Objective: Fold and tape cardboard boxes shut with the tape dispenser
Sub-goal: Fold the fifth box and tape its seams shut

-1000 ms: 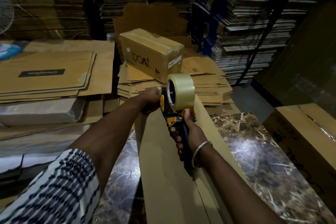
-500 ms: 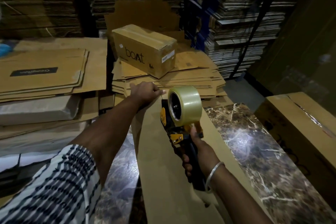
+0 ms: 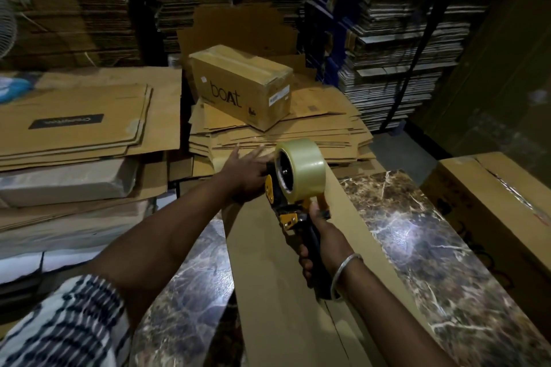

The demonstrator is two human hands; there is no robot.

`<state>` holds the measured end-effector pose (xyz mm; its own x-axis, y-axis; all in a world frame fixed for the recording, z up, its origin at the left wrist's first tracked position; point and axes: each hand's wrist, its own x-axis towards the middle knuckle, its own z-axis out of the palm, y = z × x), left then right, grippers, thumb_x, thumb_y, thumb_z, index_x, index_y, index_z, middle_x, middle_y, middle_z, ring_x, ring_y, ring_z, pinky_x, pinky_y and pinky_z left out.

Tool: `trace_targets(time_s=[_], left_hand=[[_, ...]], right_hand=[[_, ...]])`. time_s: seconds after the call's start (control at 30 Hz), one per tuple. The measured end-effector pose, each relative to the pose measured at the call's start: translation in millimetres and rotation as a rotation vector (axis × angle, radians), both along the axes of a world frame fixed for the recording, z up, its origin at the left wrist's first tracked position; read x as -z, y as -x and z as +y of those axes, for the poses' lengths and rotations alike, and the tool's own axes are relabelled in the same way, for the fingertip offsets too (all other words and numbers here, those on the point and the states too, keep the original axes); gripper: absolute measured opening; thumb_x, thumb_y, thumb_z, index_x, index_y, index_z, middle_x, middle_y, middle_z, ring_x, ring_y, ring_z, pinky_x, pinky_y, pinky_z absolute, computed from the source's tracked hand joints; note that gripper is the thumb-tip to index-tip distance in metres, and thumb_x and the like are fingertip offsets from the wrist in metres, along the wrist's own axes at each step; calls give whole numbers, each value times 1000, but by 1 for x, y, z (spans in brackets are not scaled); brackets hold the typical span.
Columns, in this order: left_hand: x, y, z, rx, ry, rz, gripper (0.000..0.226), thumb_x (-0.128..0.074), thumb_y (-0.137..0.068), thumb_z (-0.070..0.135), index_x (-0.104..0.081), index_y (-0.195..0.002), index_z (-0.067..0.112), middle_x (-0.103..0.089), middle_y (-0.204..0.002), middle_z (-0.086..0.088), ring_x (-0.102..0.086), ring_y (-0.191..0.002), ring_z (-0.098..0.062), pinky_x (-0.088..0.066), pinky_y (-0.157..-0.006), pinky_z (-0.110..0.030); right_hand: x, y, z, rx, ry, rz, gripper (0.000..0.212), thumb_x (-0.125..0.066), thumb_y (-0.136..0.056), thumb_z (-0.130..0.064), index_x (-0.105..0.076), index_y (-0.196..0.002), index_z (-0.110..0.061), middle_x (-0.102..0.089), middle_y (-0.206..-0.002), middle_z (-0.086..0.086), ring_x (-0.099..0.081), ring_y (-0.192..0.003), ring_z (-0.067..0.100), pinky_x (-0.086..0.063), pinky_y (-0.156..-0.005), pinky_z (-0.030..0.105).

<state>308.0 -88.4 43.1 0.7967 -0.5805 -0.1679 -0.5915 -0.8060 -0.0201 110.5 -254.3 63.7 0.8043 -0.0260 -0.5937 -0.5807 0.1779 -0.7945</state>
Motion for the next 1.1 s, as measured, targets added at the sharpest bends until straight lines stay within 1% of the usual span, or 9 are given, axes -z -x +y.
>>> trace_targets(time_s=[0.17, 0.43, 0.57, 0.67, 0.77, 0.83, 0.9, 1.0, 1.1], left_hand=[[-4, -26, 3, -86, -150, -41, 67, -25, -98, 67, -4, -157, 43, 8, -167, 13, 10, -154, -25, 1, -114, -74], [1, -34, 2, -161, -99, 8, 60, -35, -100, 57, -13, -155, 48, 8, -166, 15, 19, -152, -24, 2, -110, -78], [-1, -30, 3, -129, -61, 4, 53, -21, -102, 61, -6, -152, 56, 16, -165, 17, 18, -152, -27, -1, -108, -79], [0, -26, 3, -127, 0, -23, 49, -10, -102, 63, 2, -149, 62, 10, -165, 16, 12, -154, -27, 2, -109, -77], [1, -16, -2, -159, -5, -96, 52, -12, -104, 56, -2, -155, 50, -2, -167, 11, 3, -155, -24, -1, -113, -71], [2, 2, -7, -166, 90, -143, 59, -19, -104, 54, -8, -159, 35, -14, -167, 5, -7, -154, -20, -9, -118, -60], [4, 30, -8, -87, 224, -87, 66, -19, -99, 61, -19, -158, 30, -24, -165, 2, -17, -152, -18, -15, -120, -51], [5, 56, -3, 61, 148, 37, 81, 0, -86, 67, -22, -157, 35, -16, -166, 10, -8, -154, -16, -9, -122, -53], [3, 52, -2, 36, 25, 48, 75, -6, -89, 66, -17, -157, 38, -8, -166, 13, -1, -154, -15, -8, -121, -58]], right_hand=[[-6, -33, 1, -38, -6, -25, 70, -37, -89, -81, -66, -80, -18, -45, -57, 3, -37, -43, 17, -29, -49, 27], [-1, -38, -8, -120, 60, -55, 73, -37, -87, -83, -55, -70, -15, -42, -59, 4, -34, -43, 18, -27, -48, 26], [8, 1, -26, -144, 32, 1, 76, -37, -86, -85, -53, -70, -12, -42, -58, 5, -33, -44, 18, -27, -47, 25], [14, 33, -34, -146, 25, -36, 75, -38, -86, -85, -53, -71, -13, -43, -60, 7, -33, -44, 20, -28, -46, 26], [12, 41, -34, -109, 7, -57, 74, -39, -88, -80, -59, -81, -10, -43, -60, 7, -34, -44, 19, -29, -45, 25], [9, 39, -34, -101, 16, -44, 73, -37, -89, -79, -60, -83, -10, -44, -58, 6, -34, -43, 19, -29, -46, 24], [8, 37, -34, -107, 42, -45, 74, -36, -90, -78, -62, -85, -9, -45, -57, 5, -35, -43, 19, -30, -46, 24], [12, 35, -31, -114, 56, -54, 76, -35, -91, -77, -63, -86, -7, -46, -58, 7, -36, -42, 20, -31, -45, 24], [16, 32, -30, -127, 95, -66, 77, -36, -89, -80, -58, -76, -7, -45, -59, 9, -37, -42, 21, -32, -46, 25]])
